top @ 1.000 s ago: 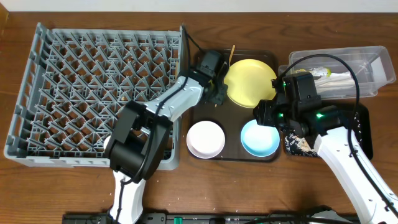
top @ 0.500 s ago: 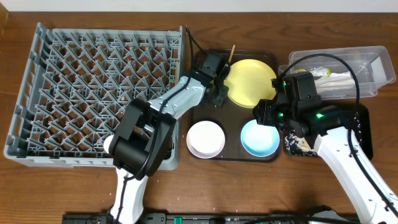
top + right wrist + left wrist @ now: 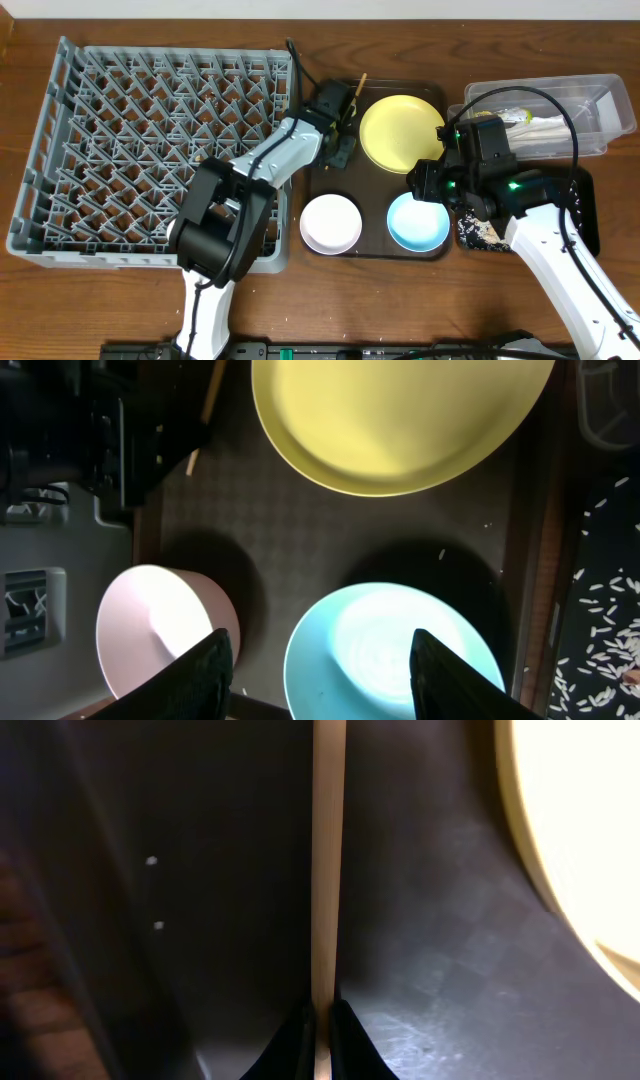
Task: Sort waste into correct bins and load items into the dishwasher
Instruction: 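Lift the second chopstick and carry it left toward the dish rack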
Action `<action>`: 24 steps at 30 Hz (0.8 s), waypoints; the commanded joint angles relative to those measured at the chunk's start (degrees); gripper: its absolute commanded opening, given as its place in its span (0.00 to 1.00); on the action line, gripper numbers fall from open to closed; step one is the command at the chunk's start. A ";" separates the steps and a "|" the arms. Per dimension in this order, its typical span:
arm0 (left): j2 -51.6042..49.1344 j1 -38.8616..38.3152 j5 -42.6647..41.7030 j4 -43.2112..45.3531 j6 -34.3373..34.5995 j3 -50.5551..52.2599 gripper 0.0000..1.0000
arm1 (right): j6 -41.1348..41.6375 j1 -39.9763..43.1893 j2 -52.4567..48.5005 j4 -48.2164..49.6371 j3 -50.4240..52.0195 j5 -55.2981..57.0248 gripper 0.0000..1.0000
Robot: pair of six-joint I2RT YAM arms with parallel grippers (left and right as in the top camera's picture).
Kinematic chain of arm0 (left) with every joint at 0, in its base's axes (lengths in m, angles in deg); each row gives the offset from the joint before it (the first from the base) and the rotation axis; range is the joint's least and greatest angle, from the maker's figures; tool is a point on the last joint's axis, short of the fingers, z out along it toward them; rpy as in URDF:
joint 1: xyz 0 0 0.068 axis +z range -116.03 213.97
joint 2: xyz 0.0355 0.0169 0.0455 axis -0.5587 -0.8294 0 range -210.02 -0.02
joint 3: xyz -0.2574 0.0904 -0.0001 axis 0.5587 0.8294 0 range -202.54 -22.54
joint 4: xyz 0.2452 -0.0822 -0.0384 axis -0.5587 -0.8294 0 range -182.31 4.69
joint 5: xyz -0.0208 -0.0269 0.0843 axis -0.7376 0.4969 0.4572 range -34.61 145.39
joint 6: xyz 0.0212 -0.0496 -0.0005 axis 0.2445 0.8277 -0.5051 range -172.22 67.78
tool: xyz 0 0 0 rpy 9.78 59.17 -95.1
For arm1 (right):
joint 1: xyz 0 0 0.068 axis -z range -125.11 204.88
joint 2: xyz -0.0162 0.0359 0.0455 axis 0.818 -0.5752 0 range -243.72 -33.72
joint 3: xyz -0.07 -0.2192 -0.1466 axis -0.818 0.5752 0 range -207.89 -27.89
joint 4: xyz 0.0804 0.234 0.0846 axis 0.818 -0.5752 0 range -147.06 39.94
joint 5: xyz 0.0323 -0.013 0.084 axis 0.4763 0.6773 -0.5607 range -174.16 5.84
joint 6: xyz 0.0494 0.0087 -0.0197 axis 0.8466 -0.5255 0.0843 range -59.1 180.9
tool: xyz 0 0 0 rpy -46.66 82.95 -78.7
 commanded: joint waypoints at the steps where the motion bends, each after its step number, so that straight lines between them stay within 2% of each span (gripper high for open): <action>1: -1.16 0.39 2.40 -1.31 0.83 1.20 0.10 | 0.46 -0.26 -0.44 0.11 -0.33 0.17 0.55; 2: -0.83 0.39 2.40 -1.29 0.83 1.20 0.17 | 0.46 -0.26 -0.44 0.11 -0.33 0.17 0.55; 3: -0.61 0.39 2.40 -1.22 0.83 1.20 0.33 | 0.46 -0.26 -0.44 0.09 -0.33 0.17 0.55; 6: -0.44 0.39 2.40 -0.68 0.83 1.20 0.39 | 0.46 -0.26 -0.44 0.11 -0.33 0.17 0.55; 18: -0.55 0.33 2.40 13.73 -3.96 1.22 0.39 | 0.48 -0.26 -0.44 -0.04 -0.33 1.03 0.56; 24: -2.56 0.35 2.45 16.00 -4.63 1.22 0.38 | 0.48 -0.26 -0.44 0.09 -0.33 1.03 0.56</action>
